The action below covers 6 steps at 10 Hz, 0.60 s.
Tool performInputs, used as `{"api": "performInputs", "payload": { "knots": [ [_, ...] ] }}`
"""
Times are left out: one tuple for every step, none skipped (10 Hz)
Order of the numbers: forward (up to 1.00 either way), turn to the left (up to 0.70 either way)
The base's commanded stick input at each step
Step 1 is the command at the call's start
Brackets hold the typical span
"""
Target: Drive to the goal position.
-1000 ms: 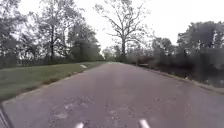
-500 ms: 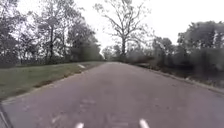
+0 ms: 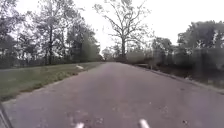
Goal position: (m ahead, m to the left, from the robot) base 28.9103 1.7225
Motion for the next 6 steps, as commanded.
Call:
{"api": "performInputs", "payload": {
  "knots": [
    [0.7,0.0],
    [0.7,0.0],
    [0.7,0.0],
    [0.7,0.0],
    [0.7,0.0],
    [0.7,0.0]
  ]
}}
